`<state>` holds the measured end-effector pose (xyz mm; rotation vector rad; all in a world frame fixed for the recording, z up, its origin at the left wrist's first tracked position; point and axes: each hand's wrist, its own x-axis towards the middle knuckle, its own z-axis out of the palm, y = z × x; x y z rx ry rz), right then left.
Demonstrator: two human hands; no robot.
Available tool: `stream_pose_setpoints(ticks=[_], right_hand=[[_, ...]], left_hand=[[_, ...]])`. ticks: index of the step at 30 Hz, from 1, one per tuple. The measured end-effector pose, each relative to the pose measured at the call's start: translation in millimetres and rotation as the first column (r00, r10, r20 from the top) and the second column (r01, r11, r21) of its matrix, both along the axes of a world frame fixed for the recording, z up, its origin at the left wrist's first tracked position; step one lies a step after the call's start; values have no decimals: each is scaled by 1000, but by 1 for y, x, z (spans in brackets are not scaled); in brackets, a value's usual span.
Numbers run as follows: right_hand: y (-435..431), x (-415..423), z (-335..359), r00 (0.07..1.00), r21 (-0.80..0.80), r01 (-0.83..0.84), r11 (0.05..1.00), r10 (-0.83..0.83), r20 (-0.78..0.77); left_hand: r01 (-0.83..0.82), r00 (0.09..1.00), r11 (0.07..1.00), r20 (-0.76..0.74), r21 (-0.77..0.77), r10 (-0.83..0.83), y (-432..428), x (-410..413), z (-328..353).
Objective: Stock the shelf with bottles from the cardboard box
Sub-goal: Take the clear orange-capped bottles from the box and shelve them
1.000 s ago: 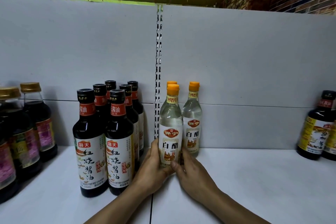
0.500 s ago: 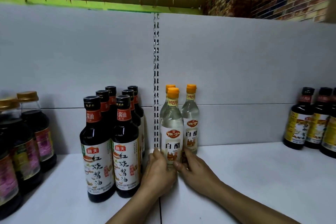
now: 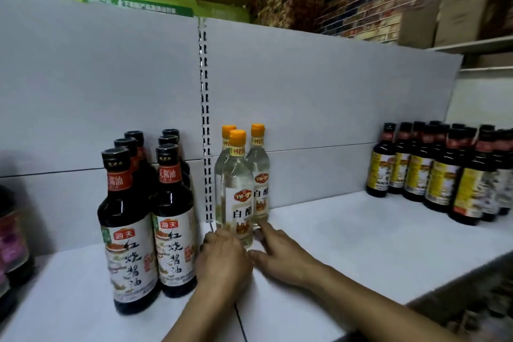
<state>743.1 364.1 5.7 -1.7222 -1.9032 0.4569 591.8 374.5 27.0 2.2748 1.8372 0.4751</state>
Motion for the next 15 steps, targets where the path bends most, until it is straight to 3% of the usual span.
stream_pose_setpoints(ticks=[6,15], right_hand=[[10,-28,6,988,69,127,990,-120,-98],[19,-44,0,957,104,273,956,-259,-131]], left_hand=[[108,900,988,432,-114,-48,6,-5,0],[123,814,981,580,-148,-15,8,-9,1]])
